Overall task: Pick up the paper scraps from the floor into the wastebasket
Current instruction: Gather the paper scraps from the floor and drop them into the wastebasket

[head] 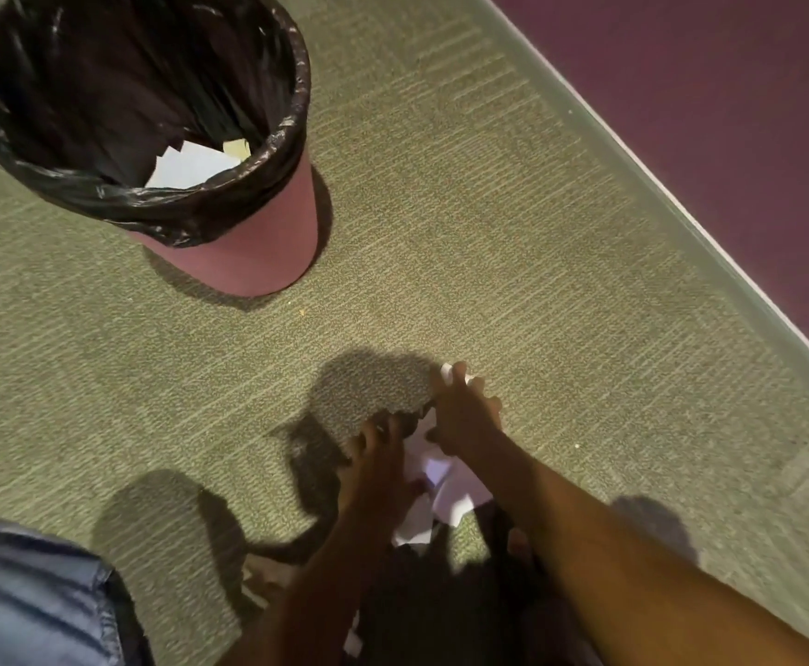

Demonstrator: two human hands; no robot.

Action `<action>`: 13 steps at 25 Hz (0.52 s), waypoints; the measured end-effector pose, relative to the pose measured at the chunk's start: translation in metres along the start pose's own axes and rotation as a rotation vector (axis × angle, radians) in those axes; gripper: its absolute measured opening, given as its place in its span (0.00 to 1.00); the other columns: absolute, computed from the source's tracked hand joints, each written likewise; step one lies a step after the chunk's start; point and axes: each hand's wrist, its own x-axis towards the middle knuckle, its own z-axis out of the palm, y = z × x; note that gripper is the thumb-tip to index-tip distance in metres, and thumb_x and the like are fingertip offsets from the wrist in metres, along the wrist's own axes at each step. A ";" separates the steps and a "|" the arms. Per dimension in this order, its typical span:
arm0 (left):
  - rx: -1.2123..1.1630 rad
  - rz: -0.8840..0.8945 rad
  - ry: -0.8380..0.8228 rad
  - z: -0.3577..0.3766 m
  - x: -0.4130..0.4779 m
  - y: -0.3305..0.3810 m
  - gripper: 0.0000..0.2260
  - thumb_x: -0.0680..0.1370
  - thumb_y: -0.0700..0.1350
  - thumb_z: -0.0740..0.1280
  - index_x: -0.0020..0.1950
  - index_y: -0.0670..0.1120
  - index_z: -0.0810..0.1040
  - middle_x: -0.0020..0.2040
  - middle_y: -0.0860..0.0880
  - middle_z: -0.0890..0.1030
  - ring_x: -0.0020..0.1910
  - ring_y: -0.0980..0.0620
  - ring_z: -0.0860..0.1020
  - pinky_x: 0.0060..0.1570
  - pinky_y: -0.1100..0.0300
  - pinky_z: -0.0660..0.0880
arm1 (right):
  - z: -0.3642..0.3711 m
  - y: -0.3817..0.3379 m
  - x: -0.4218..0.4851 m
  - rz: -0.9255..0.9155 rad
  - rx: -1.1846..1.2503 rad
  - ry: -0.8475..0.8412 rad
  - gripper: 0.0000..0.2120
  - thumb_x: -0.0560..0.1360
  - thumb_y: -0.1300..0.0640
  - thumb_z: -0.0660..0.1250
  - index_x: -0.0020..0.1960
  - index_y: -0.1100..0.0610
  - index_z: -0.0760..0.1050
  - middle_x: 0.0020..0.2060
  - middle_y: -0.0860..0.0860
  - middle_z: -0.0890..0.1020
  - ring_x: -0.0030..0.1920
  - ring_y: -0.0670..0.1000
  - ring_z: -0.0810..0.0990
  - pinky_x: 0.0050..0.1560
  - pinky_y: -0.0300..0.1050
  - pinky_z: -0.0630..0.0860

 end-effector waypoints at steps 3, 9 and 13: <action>0.075 0.087 0.084 0.007 0.008 0.001 0.40 0.73 0.60 0.69 0.76 0.46 0.52 0.72 0.41 0.62 0.68 0.43 0.66 0.61 0.52 0.74 | 0.003 0.003 -0.003 0.002 0.176 -0.010 0.28 0.75 0.60 0.68 0.71 0.59 0.60 0.67 0.60 0.66 0.63 0.63 0.71 0.52 0.59 0.78; -0.118 0.119 0.090 0.019 0.017 -0.005 0.36 0.74 0.49 0.71 0.76 0.43 0.56 0.71 0.43 0.63 0.68 0.44 0.65 0.64 0.55 0.67 | 0.004 0.008 -0.003 -0.121 0.185 0.060 0.21 0.74 0.62 0.67 0.66 0.59 0.68 0.63 0.58 0.69 0.60 0.59 0.74 0.53 0.52 0.78; -0.158 0.219 0.093 0.017 0.020 -0.005 0.30 0.73 0.42 0.72 0.72 0.42 0.64 0.65 0.45 0.70 0.64 0.44 0.69 0.62 0.55 0.67 | 0.001 0.030 0.012 -0.150 0.411 0.006 0.13 0.72 0.62 0.65 0.56 0.56 0.76 0.54 0.54 0.76 0.50 0.58 0.80 0.47 0.50 0.77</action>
